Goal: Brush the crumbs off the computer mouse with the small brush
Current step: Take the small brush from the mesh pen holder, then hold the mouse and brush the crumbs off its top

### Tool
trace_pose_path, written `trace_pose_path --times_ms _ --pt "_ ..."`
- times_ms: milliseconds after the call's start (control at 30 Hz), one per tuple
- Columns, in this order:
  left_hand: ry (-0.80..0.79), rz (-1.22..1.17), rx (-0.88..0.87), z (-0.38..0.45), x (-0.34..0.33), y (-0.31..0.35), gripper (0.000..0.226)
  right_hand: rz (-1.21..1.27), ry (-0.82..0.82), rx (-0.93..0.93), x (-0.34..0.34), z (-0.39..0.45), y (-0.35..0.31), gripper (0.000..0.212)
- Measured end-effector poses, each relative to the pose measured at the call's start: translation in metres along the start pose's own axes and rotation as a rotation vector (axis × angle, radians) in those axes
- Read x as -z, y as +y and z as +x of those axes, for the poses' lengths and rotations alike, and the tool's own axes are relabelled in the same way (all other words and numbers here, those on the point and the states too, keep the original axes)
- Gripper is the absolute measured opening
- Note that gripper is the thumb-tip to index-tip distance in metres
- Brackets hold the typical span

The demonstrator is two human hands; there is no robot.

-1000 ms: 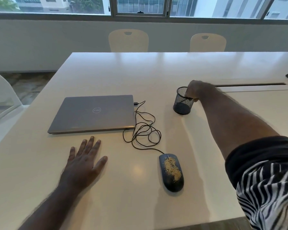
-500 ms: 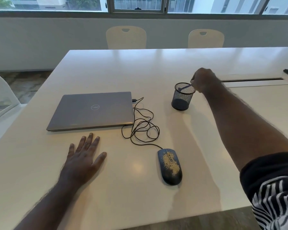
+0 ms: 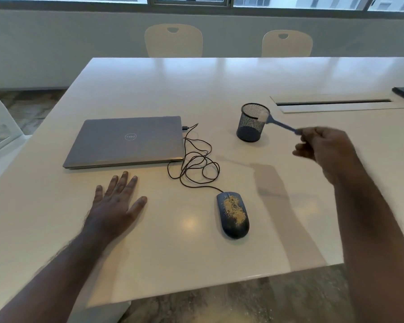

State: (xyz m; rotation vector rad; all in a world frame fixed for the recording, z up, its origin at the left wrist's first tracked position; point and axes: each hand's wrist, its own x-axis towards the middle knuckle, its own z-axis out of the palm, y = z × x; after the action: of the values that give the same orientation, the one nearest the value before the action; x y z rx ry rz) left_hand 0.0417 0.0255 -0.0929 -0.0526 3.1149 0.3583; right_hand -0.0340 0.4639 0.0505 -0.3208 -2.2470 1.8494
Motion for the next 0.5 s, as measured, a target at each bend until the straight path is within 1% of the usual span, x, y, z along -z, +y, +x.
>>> trace_pose_path --times_ms 100,167,200,267,333,367,433,500 --pt "-0.014 -0.019 -0.004 0.0 0.001 -0.001 0.089 0.192 -0.07 -0.125 0.009 -0.042 0.022 0.025" --pt "0.013 -0.056 0.008 -0.001 0.006 0.002 0.087 0.287 -0.107 -0.199 0.015 -0.067 0.033 0.019" --pt "0.062 -0.086 0.014 -0.003 0.009 0.006 0.084 0.325 -0.122 -0.23 0.018 -0.079 0.037 0.016" --pt "0.216 -0.158 -0.01 -0.009 0.015 0.018 0.073 0.363 -0.133 -0.283 0.024 -0.1 0.048 0.031" --pt "0.339 -0.232 -0.098 -0.018 0.02 0.037 0.063 0.368 -0.114 -0.329 0.028 -0.118 0.057 0.036" --pt "0.358 -0.266 -0.146 -0.022 0.02 0.047 0.061 0.378 -0.102 -0.345 0.03 -0.127 0.061 0.041" --pt "0.319 -0.313 -0.225 -0.03 0.017 0.069 0.061 0.402 -0.06 -0.371 0.033 -0.141 0.068 0.056" --pt "0.225 -0.332 -0.288 -0.036 0.012 0.091 0.071 0.431 -0.039 -0.389 0.034 -0.152 0.074 0.061"
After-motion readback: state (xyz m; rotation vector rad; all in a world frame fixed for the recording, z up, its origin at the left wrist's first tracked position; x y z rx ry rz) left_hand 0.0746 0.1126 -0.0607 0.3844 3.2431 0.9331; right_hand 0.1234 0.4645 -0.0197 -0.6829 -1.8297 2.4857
